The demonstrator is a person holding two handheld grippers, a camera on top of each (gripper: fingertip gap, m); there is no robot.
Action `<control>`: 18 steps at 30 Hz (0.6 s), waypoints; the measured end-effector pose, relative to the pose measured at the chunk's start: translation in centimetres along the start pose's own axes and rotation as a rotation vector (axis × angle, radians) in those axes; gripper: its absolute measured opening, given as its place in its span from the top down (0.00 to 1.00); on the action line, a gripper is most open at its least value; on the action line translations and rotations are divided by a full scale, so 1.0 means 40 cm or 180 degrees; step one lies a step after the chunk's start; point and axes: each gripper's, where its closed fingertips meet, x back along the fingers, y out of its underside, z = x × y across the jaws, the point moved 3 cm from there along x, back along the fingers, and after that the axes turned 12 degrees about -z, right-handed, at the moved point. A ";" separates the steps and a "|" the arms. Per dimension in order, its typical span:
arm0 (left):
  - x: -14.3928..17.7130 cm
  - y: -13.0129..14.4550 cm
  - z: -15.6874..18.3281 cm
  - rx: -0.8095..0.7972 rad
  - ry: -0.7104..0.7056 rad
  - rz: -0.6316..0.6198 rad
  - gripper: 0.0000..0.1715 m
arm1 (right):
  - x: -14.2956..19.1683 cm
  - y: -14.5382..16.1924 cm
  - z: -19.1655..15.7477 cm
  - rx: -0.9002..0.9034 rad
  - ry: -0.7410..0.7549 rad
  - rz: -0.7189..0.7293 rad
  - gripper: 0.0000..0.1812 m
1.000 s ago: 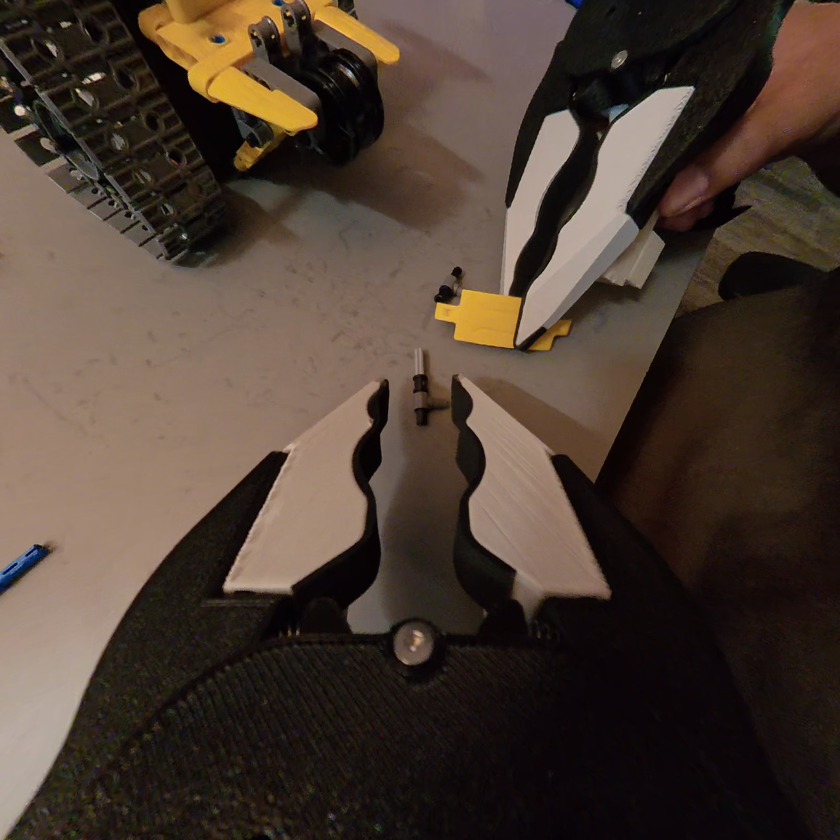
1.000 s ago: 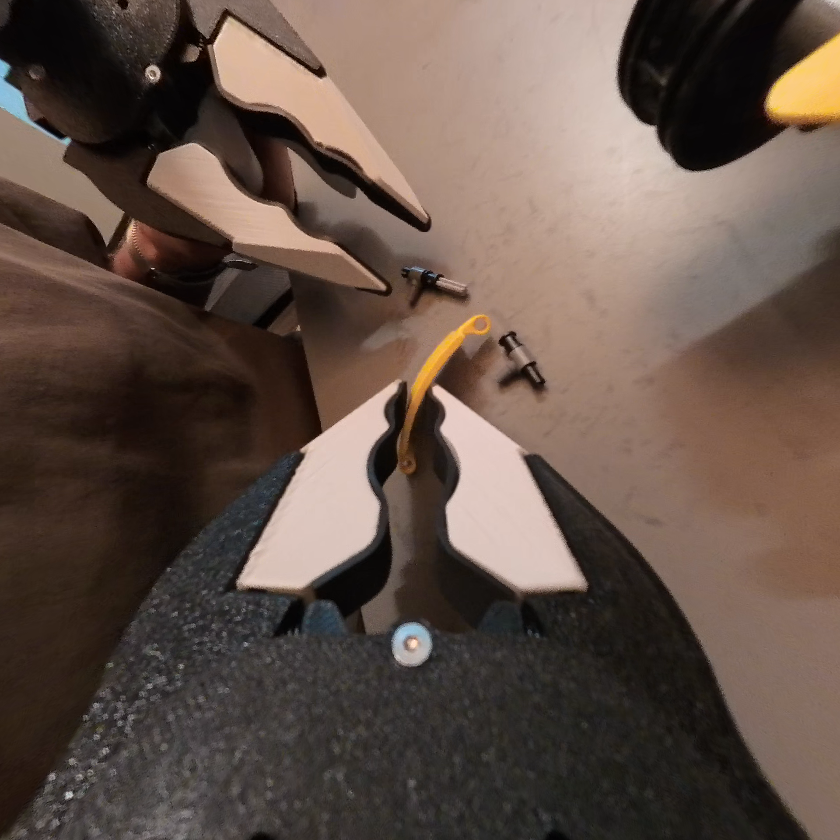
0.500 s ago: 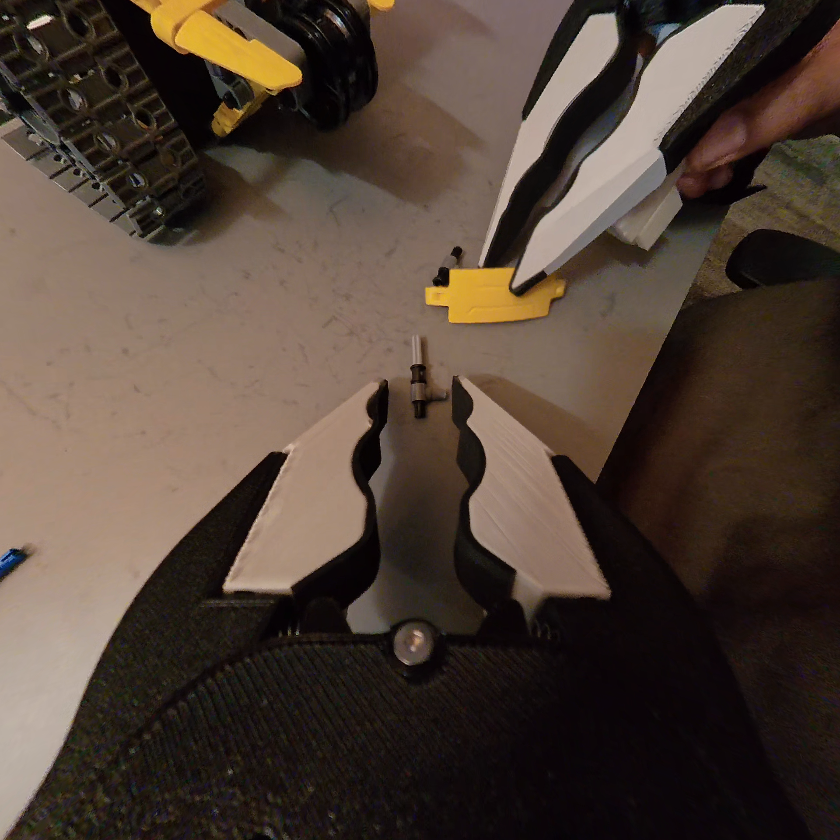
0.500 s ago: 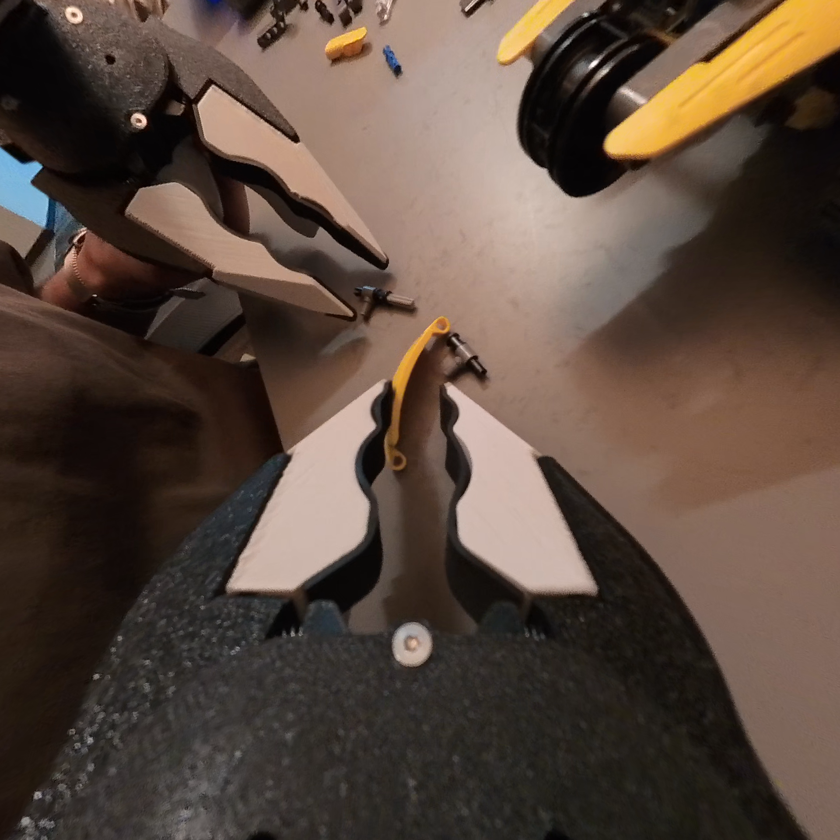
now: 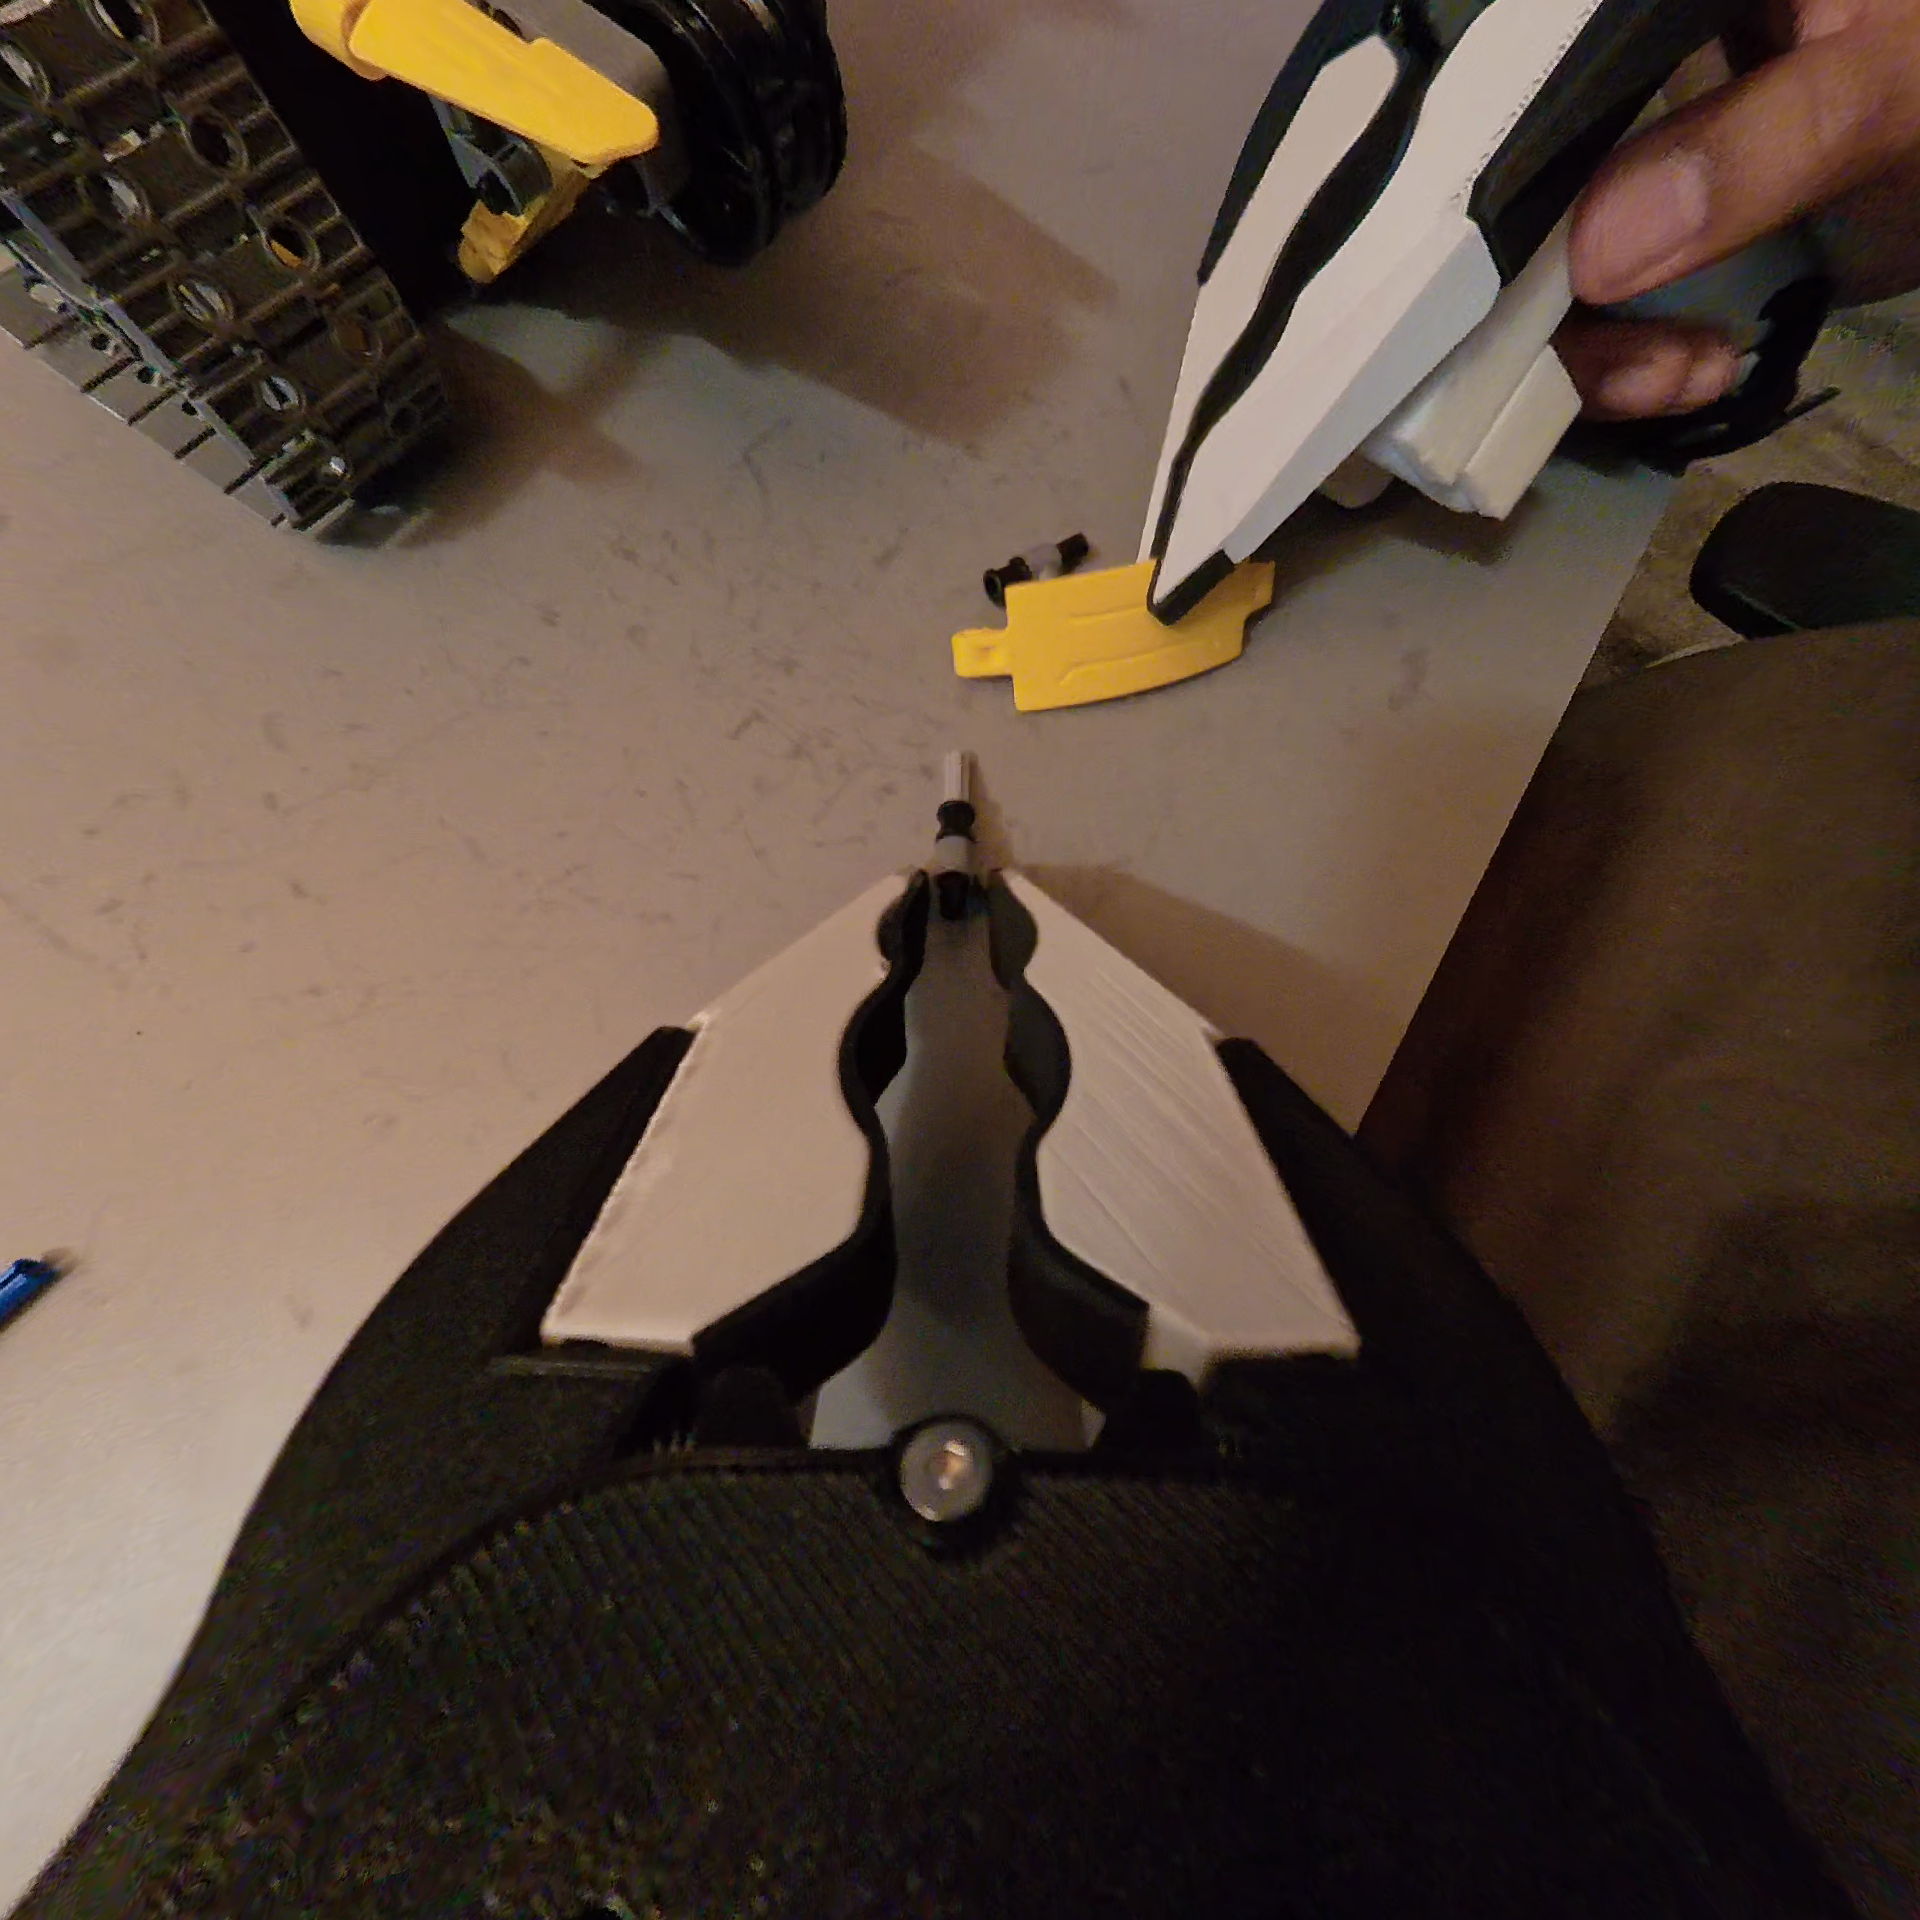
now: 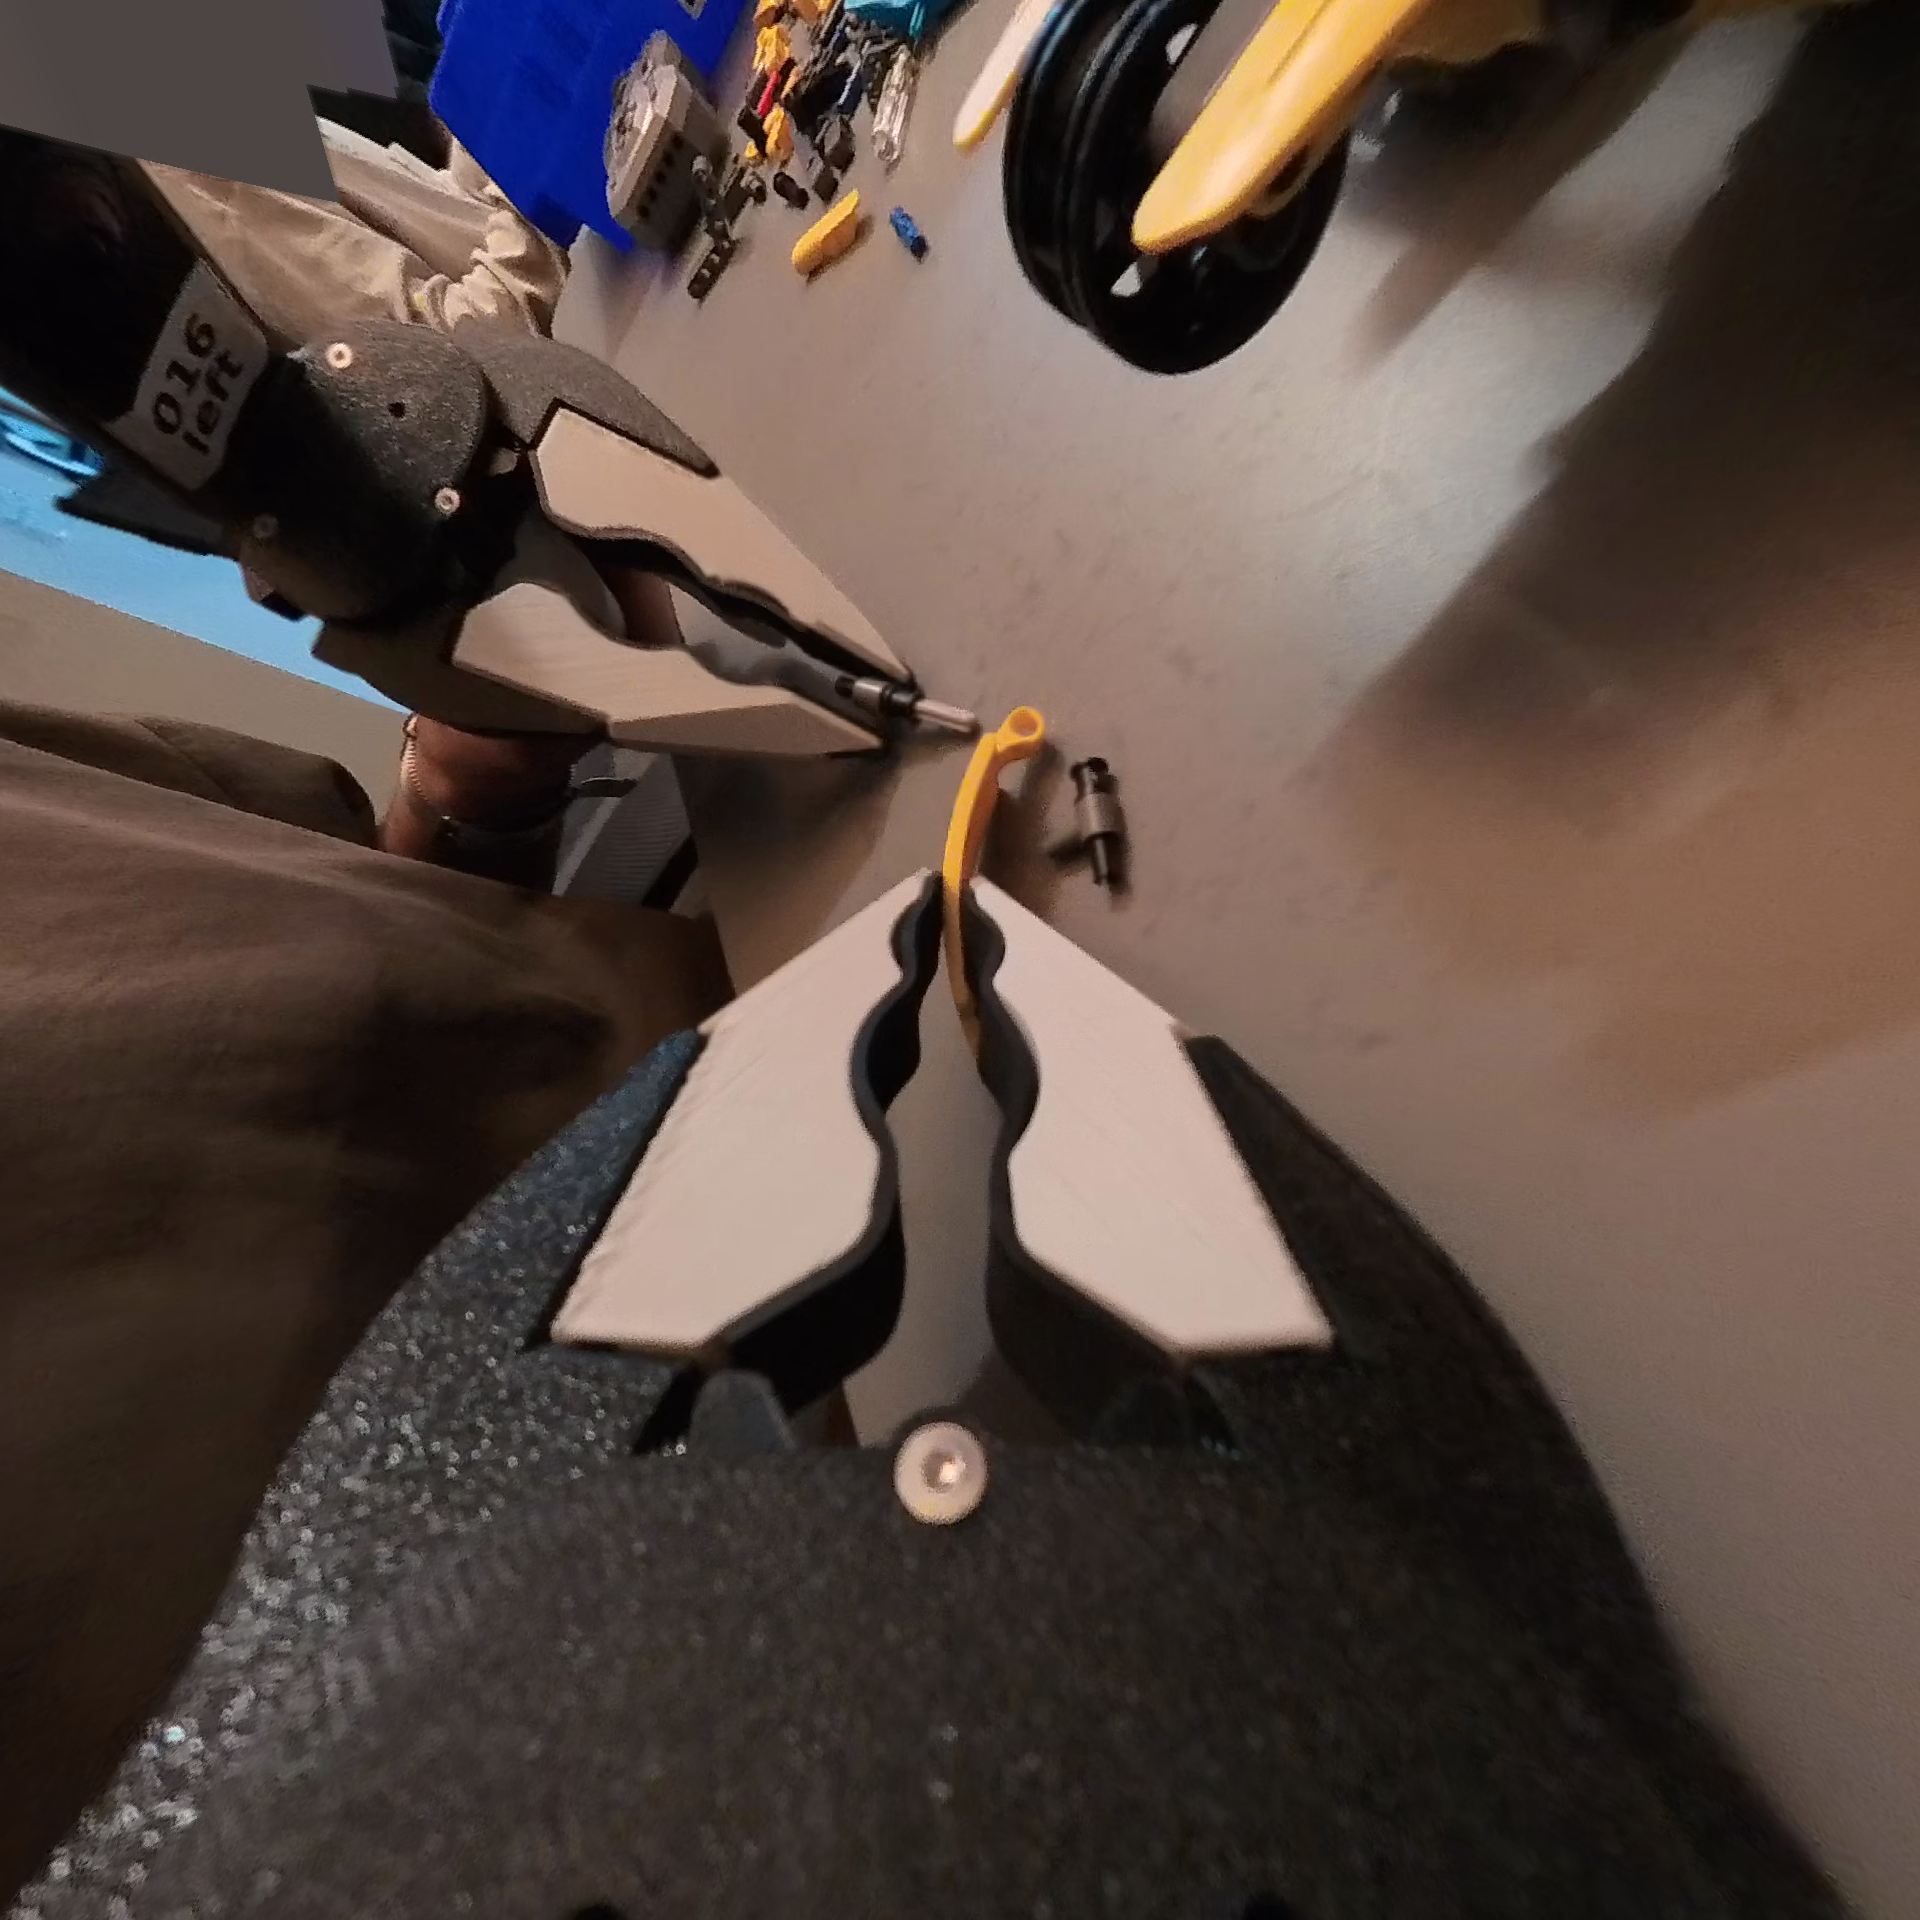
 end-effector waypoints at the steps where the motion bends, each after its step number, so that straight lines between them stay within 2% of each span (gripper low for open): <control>1: -0.001 0.001 0.000 -0.0002 -0.0007 -0.0017 0.97 | -0.006 -0.001 -0.004 -0.0029 -0.0043 -0.0004 0.99; 7: -0.001 0.001 0.000 0.0022 0.0035 -0.0017 0.98 | -0.026 -0.004 -0.020 -0.0170 -0.0288 -0.0026 0.99; 9: 0.000 0.002 0.005 0.0019 0.0105 -0.0009 0.93 | -0.022 -0.005 -0.018 -0.0150 -0.0218 -0.0013 0.99; 11: 0.002 0.001 0.004 0.0042 0.0125 0.0008 0.90 | -0.014 -0.008 -0.015 -0.0098 -0.0095 0.0025 0.94; 15: 0.008 -0.002 -0.003 0.0110 0.0131 0.0072 0.89 | 0.010 -0.022 -0.020 0.0122 0.0130 0.0173 0.90; 18: 0.013 -0.004 -0.007 0.0154 0.0134 0.0124 0.87 | 0.027 -0.040 -0.047 0.0489 0.0279 0.0379 0.87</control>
